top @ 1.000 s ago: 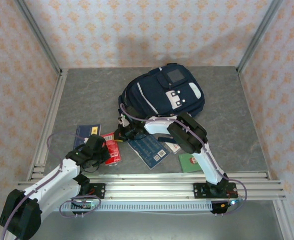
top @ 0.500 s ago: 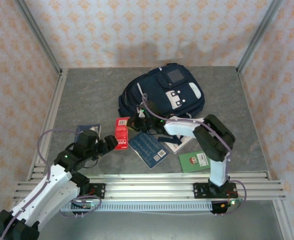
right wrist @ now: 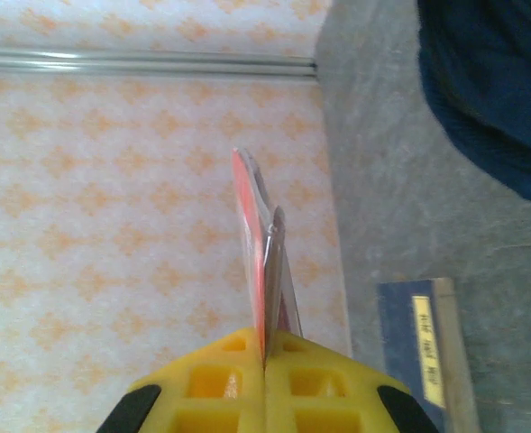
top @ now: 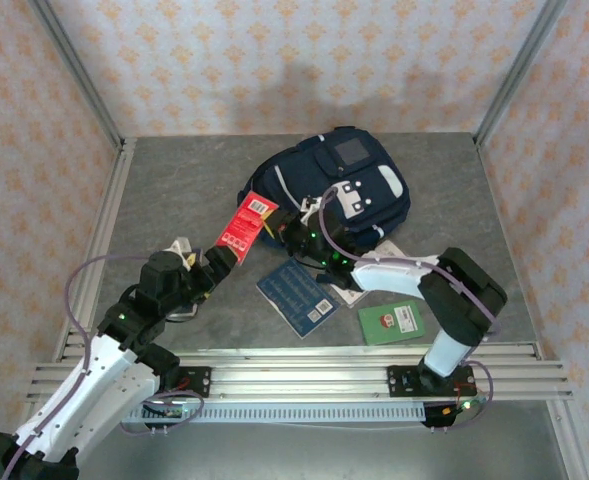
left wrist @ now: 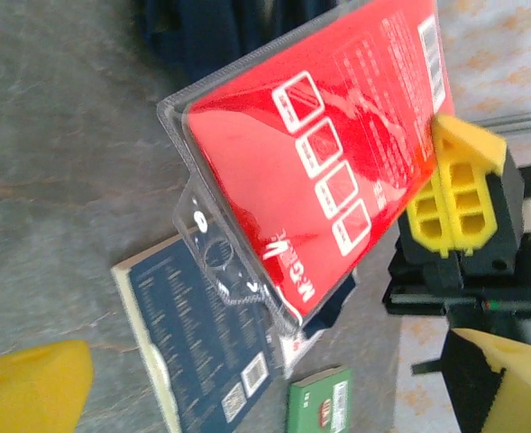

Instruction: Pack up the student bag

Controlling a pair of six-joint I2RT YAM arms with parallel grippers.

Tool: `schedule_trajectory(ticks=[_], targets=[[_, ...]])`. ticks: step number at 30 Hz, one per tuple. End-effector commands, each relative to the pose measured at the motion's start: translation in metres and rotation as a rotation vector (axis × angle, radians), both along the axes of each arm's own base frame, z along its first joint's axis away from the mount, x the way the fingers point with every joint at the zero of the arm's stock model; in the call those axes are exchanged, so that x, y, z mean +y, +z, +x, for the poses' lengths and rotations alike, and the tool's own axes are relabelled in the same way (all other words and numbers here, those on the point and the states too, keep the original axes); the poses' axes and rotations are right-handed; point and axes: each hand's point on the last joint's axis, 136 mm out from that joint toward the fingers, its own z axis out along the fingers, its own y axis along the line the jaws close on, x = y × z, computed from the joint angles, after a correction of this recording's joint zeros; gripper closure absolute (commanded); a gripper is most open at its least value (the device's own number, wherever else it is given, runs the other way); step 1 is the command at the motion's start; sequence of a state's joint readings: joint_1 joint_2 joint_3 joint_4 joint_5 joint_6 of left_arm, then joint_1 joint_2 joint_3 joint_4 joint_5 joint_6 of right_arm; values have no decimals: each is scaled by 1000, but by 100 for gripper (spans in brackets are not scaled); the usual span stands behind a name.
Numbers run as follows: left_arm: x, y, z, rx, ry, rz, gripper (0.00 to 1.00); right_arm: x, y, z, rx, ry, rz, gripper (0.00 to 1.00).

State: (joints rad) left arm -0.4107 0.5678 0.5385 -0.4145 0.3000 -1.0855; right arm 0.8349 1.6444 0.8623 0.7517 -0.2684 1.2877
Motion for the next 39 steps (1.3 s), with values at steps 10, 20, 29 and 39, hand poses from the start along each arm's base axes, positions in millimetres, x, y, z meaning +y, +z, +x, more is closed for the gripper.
schedule_trajectory(ticks=[10, 20, 29, 39], targets=[[2, 95, 38, -276, 73, -78, 2, -29, 88, -26, -150, -124, 199, 100], [-21, 129, 53, -380, 10, -217, 33, -45, 94, -35, -175, -175, 242, 100], [-31, 117, 62, -347, -9, -263, 31, -50, 104, -36, -192, -198, 285, 100], [-37, 116, 63, -349, -34, -300, 67, -60, 91, -33, -191, -252, 242, 100]])
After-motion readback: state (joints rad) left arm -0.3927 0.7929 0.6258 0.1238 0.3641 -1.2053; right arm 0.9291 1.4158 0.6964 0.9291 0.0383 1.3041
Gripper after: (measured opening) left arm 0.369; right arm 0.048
